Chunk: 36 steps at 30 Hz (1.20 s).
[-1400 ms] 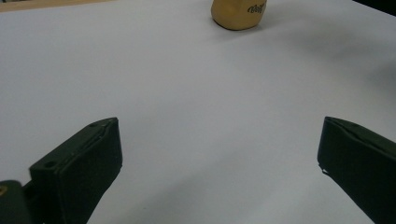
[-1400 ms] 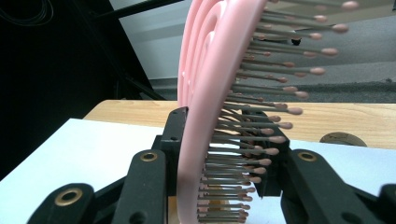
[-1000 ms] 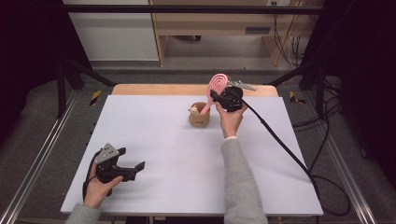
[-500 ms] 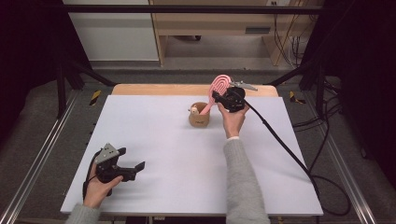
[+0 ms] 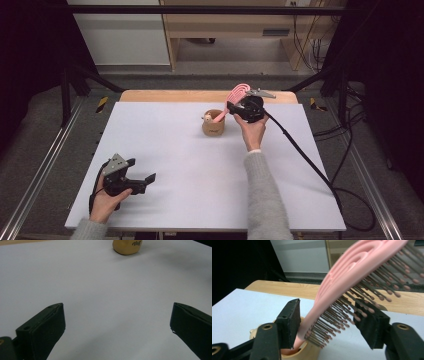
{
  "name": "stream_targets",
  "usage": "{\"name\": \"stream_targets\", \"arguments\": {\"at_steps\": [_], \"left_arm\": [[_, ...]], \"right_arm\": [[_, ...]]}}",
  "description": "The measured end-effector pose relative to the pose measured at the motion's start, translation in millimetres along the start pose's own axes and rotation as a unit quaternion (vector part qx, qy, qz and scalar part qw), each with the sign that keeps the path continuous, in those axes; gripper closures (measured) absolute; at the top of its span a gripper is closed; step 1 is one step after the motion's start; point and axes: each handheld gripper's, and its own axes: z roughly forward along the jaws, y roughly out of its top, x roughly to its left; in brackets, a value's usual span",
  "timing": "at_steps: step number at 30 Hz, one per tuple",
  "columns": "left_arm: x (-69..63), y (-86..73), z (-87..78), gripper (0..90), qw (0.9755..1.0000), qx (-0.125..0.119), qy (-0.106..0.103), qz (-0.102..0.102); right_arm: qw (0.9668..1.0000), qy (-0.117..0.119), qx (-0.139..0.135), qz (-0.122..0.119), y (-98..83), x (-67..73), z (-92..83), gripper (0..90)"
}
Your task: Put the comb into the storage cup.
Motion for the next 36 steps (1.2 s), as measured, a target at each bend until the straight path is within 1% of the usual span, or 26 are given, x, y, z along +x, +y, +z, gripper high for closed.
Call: {"name": "stream_targets", "arguments": {"at_steps": [4, 7, 11, 13, 16, 20, 23, 28, 32, 34, 36], "left_arm": [[-0.1, -0.1, 0.3, 0.0, 1.0, 0.001, 0.001, 0.001], [-0.6, 0.1, 0.3, 0.0, 1.0, 0.001, 0.0, 0.001], [-0.6, 0.0, 0.6, 0.0, 1.0, 0.002, 0.0, 0.002], [-0.7, 0.1, 0.6, 0.0, 1.0, 0.002, 0.001, 0.003], [-0.5, 0.1, 0.7, 0.0, 1.0, 0.002, 0.001, 0.003], [-0.5, 0.0, 1.0, 0.0, 1.0, 0.002, 0.002, 0.002], [-0.4, -0.1, 0.8, 0.0, 1.0, 0.002, 0.002, 0.002], [0.0, -0.1, 0.7, 0.0, 1.0, 0.001, 0.001, 0.001], [-0.5, 0.0, 1.2, 0.0, 1.0, 0.001, 0.0, 0.002], [-0.5, -0.1, 1.3, 0.0, 1.0, 0.001, 0.0, 0.001], [-0.7, -0.1, 1.5, 0.0, 1.0, 0.0, 0.0, 0.0]], "right_arm": [[1.0, 0.0, -0.008, -0.004, -2.3, -0.6, -5.7, 28.4], [0.9998, -0.002, -0.015, -0.013, -4.3, -1.5, -11.1, 23.7], [0.9995, 0.003, -0.014, -0.03, -6.5, -1.2, -19.4, 16.3], [0.9994, 0.013, -0.01, -0.031, -7.6, -1.5, -23.6, 11.3], [0.999, 0.026, -0.012, -0.036, -10.0, -0.5, -31.3, 9.6], [0.998, 0.034, -0.009, -0.052, -11.9, 3.0, -41.2, 4.7], [0.9972, 0.041, -0.014, -0.061, -12.3, 5.8, -49.4, 3.5], [0.9969, 0.054, -0.014, -0.056, -12.1, 7.3, -61.2, 0.7], [0.9962, 0.06, -0.013, -0.063, -13.4, 6.1, -68.4, 0.7], [0.9949, 0.077, -0.012, -0.064, -15.1, 5.5, -72.9, 0.7], [0.9939, 0.085, -0.012, -0.069, -17.0, 5.7, -76.4, 0.7]]}}
